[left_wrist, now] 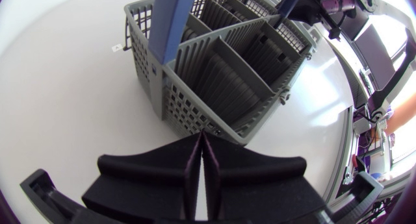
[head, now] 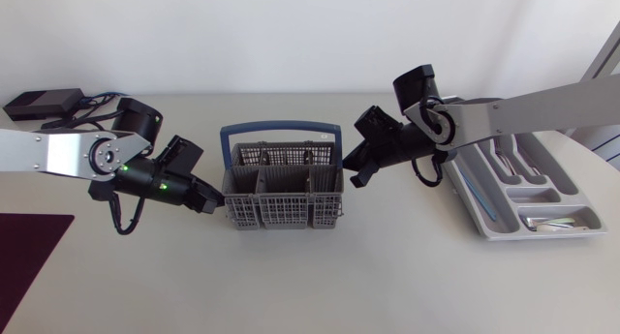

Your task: Sort the cutlery from the basket into the organizer compartments.

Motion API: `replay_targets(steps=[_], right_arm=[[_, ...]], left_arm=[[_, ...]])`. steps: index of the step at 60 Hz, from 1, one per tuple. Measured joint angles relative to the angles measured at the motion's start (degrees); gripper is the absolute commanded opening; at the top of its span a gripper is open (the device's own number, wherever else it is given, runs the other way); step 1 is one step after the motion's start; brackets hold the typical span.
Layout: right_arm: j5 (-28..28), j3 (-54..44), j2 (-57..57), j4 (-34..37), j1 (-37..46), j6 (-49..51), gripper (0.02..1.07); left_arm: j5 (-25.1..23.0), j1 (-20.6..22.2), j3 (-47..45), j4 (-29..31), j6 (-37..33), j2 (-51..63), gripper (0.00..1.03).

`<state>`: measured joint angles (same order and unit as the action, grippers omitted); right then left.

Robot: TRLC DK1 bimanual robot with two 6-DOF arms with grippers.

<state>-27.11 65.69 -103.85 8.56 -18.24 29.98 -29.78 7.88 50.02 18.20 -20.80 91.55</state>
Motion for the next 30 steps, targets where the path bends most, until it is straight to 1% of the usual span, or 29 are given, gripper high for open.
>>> replay_targets(steps=[20, 30], right_arm=[[0.7, -0.2, 0.2, 0.0, 0.3, 0.0, 0.07], [2.4, -0.8, 0.4, -0.7, 0.2, 0.0, 0.07]], left_arm=[[0.0, 0.3, 1.4, 0.0, 0.4, 1.3, 0.04], [-1.2, -1.0, 1.4, -0.1, 0.4, 1.4, 0.04]])
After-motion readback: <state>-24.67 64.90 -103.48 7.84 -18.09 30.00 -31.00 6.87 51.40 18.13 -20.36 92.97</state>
